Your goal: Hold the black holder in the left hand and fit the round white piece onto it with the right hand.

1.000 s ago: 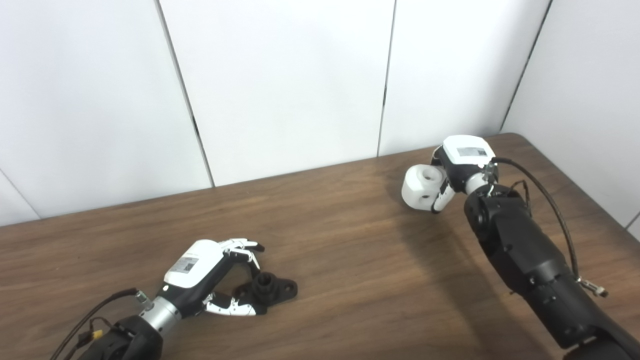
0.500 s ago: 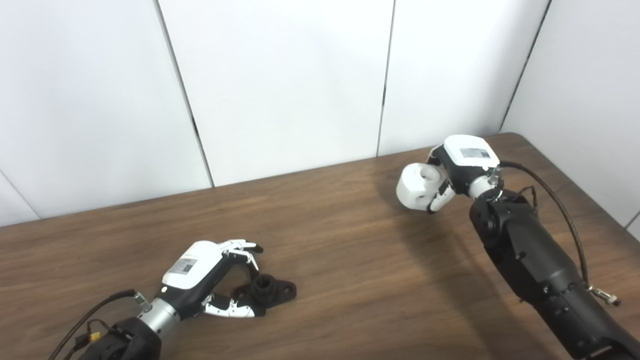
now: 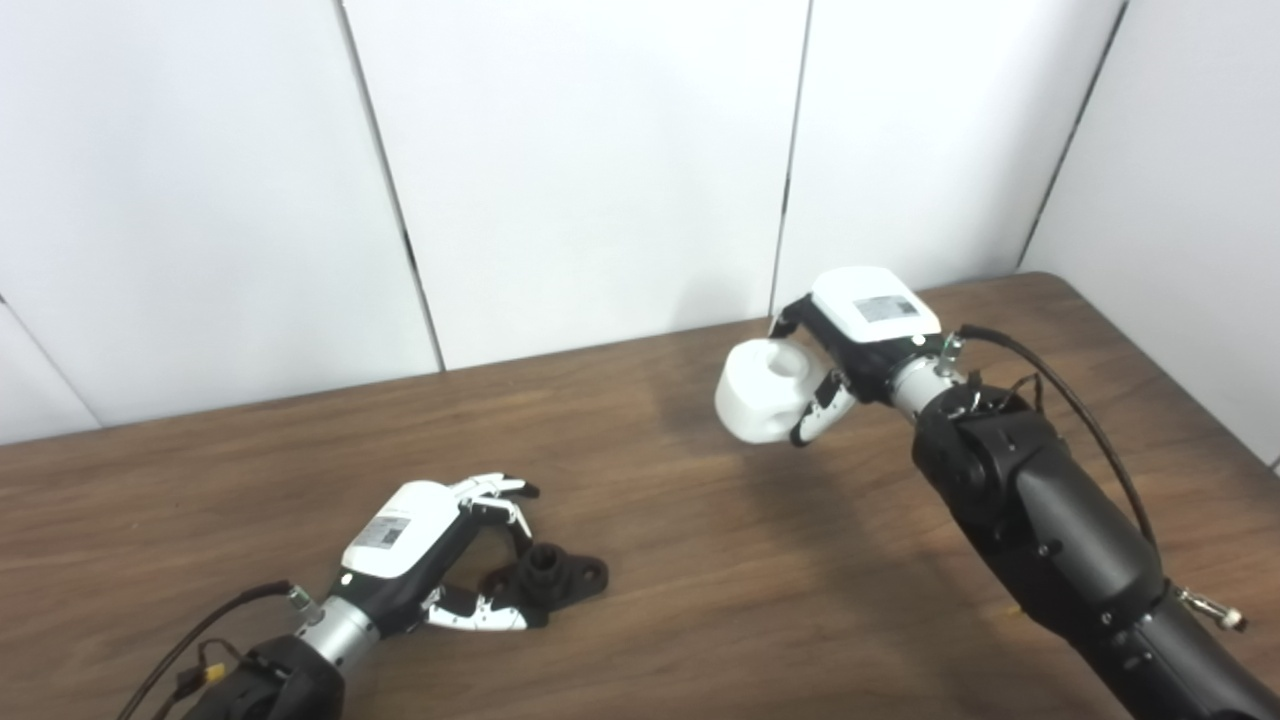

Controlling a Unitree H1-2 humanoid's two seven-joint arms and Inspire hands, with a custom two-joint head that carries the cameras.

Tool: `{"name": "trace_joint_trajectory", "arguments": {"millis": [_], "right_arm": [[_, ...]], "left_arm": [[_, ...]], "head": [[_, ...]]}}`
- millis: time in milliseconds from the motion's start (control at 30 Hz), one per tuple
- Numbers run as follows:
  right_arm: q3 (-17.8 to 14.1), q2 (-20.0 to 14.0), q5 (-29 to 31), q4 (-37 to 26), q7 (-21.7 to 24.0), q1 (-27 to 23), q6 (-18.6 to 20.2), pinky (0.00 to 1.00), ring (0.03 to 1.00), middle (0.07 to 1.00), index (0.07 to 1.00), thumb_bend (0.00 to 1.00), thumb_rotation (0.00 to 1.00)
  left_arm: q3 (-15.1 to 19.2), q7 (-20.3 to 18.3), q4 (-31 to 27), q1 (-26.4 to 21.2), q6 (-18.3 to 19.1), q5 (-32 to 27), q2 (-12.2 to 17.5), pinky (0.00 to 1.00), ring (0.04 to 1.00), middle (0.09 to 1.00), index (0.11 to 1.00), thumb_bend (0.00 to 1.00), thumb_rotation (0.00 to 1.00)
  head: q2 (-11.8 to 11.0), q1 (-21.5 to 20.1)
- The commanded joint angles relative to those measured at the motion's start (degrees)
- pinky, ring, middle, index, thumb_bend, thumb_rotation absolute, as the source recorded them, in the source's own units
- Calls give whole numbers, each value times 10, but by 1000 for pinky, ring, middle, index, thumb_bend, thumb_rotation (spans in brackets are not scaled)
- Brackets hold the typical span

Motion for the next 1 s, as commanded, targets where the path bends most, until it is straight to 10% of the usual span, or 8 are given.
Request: {"name": "trace_joint_trajectory", "arguments": {"millis": [0,500,967], "right_arm": [[-9,-14,7,-30,-8,-17,-23,737,786,727,482,523,139],[-13,-9,51,-41,1,-18,-99,730,788,728,482,523,140],[26,43,55,-19,-2,-39,-141,705,777,718,482,523,139]], "left_arm": [[-27,-38,32,10,32,40,-11,820,911,864,486,524,62],[-58,-27,38,-4,93,58,-57,872,943,889,487,524,68],[-64,-15,43,-14,102,51,-64,878,944,891,486,523,73]], "head": [[4,51],[29,191],[39,200]]}}
